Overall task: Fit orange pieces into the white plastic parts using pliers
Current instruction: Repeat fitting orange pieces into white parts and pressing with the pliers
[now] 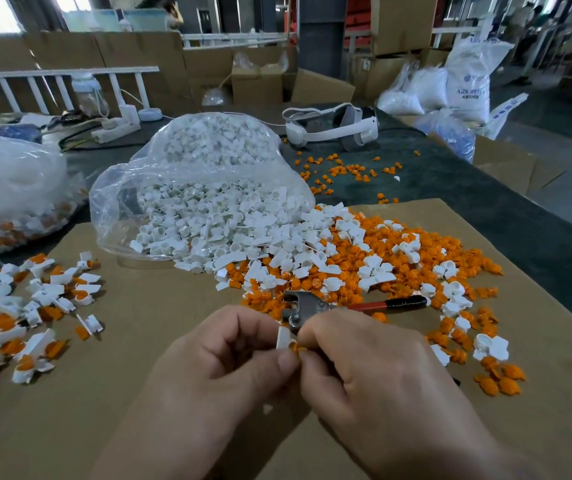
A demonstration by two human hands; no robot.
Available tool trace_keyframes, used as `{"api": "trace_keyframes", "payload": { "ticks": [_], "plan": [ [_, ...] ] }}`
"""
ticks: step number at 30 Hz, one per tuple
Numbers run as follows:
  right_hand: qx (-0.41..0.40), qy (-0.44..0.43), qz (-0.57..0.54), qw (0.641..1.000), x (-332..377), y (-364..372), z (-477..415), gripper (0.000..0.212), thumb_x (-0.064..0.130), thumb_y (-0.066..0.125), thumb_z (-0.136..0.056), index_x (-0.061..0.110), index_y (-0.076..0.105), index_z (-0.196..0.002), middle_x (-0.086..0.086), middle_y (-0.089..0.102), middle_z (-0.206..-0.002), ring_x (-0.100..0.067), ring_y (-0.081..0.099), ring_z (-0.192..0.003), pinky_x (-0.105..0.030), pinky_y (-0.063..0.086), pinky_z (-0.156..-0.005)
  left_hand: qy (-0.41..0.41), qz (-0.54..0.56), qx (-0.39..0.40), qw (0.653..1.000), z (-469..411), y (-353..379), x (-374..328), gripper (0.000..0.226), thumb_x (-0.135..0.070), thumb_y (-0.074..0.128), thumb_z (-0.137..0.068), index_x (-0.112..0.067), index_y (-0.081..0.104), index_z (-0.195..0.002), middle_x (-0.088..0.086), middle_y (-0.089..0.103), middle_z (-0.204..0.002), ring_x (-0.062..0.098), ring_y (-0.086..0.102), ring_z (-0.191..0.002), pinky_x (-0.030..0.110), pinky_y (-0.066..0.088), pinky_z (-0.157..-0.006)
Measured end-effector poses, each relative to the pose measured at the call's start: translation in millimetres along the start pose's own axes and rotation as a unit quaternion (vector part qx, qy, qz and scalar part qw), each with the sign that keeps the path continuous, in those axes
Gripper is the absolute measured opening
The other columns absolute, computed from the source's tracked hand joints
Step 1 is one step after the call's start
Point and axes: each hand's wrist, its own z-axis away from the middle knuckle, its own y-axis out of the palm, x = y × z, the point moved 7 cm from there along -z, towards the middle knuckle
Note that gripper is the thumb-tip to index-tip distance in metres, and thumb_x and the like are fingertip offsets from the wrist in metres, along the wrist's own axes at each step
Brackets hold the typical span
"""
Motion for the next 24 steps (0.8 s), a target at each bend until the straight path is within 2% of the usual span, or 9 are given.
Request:
{"api": "trace_keyframes", "payload": {
  "ticks": [2,5,9,12,14,16,19,21,24],
  "plan": [
    [0.005,-0.012,0.031,0.999,1.4,1.7,-0.2,0.015,0.033,0.047,-0.093,0.029,0.055,-0.08,0.013,0.051,-0.07,-0.006,0.049,-0.056,-0.019,0.042,-0.046,0.004,-0.018,-0.03,0.999,1.0,0.5,2.3,0.036,-0.047,0.083,-0.06,-0.025,0.077,-0.088,0.01,0.074,-0.072,0.026,0.071,-0.064,0.039,0.055,-0.061],
    [0.013,-0.022,0.028,0.999,1.8,5.8,0.8,0.025,0.034,0.041,-0.09,0.023,0.062,-0.083,0.009,0.057,-0.073,-0.009,0.053,-0.057,-0.029,0.049,-0.044,-0.007,-0.006,-0.062,0.998,0.7,0.0,5.1,0.023,-0.035,0.082,-0.06,-0.024,0.077,-0.08,0.011,0.074,-0.069,0.026,0.07,-0.061,0.039,0.055,-0.06],
    [-0.004,-0.059,0.068,0.996,6.0,7.6,-0.1,0.011,0.027,0.059,-0.081,0.022,0.069,-0.081,0.006,0.061,-0.071,-0.01,0.058,-0.055,-0.027,0.051,-0.042,0.02,-0.094,-0.071,0.993,1.4,-2.4,-6.6,0.008,-0.033,0.078,-0.068,-0.034,0.076,-0.076,-0.002,0.073,-0.07,0.009,0.067,-0.061,0.021,0.051,-0.057],
    [-0.04,-0.081,0.073,0.993,6.7,6.6,-1.0,0.021,0.029,0.048,-0.084,0.025,0.067,-0.077,0.008,0.058,-0.067,-0.009,0.056,-0.052,-0.024,0.048,-0.04,0.012,-0.103,-0.07,0.992,1.6,-4.3,-11.5,0.02,-0.014,0.083,-0.078,-0.031,0.075,-0.071,-0.001,0.07,-0.063,0.004,0.06,-0.054,0.015,0.045,-0.052],
    [-0.026,-0.074,0.067,0.995,4.0,10.4,-1.8,0.021,0.032,0.044,-0.087,0.029,0.064,-0.08,0.011,0.057,-0.07,-0.006,0.056,-0.056,-0.022,0.049,-0.046,-0.011,-0.07,-0.057,0.996,2.4,-1.4,-7.8,0.022,-0.008,0.081,-0.079,-0.027,0.075,-0.072,0.006,0.069,-0.062,0.009,0.061,-0.052,0.016,0.046,-0.05],
    [0.042,0.004,-0.021,0.999,-8.7,19.2,-8.0,0.02,0.043,0.035,-0.092,0.038,0.054,-0.088,0.015,0.057,-0.079,-0.001,0.057,-0.071,-0.019,0.05,-0.065,-0.037,0.0,-0.038,0.999,2.9,2.4,-5.3,0.008,-0.016,0.081,-0.074,-0.023,0.077,-0.076,0.016,0.068,-0.065,0.019,0.064,-0.054,0.021,0.049,-0.049],
    [0.019,0.029,-0.038,0.999,-21.1,25.6,-5.4,0.035,0.053,0.019,-0.083,0.038,0.049,-0.094,0.018,0.055,-0.087,0.002,0.053,-0.082,-0.016,0.045,-0.078,-0.045,0.02,-0.02,0.999,-0.2,0.1,1.4,0.019,-0.021,0.077,-0.063,-0.023,0.078,-0.083,0.016,0.071,-0.07,0.025,0.068,-0.057,0.023,0.051,-0.053],
    [0.039,0.005,-0.022,0.999,-11.9,23.3,-9.3,0.028,0.046,0.032,-0.083,0.035,0.057,-0.091,0.016,0.057,-0.083,0.0,0.057,-0.074,-0.016,0.05,-0.067,-0.026,0.012,-0.015,0.999,-2.8,-0.2,-0.2,0.022,-0.027,0.079,-0.063,-0.028,0.078,-0.084,0.012,0.072,-0.071,0.023,0.07,-0.061,0.022,0.051,-0.056],
    [-0.018,-0.063,0.054,0.996,5.9,6.3,-5.0,0.022,0.037,0.043,-0.082,0.032,0.064,-0.078,0.016,0.059,-0.072,0.001,0.056,-0.056,-0.012,0.046,-0.046,-0.016,-0.001,-0.018,1.0,-3.9,-0.1,4.3,0.033,-0.04,0.078,-0.057,-0.027,0.077,-0.087,0.011,0.071,-0.068,0.024,0.069,-0.059,0.024,0.051,-0.056]
  ]
}}
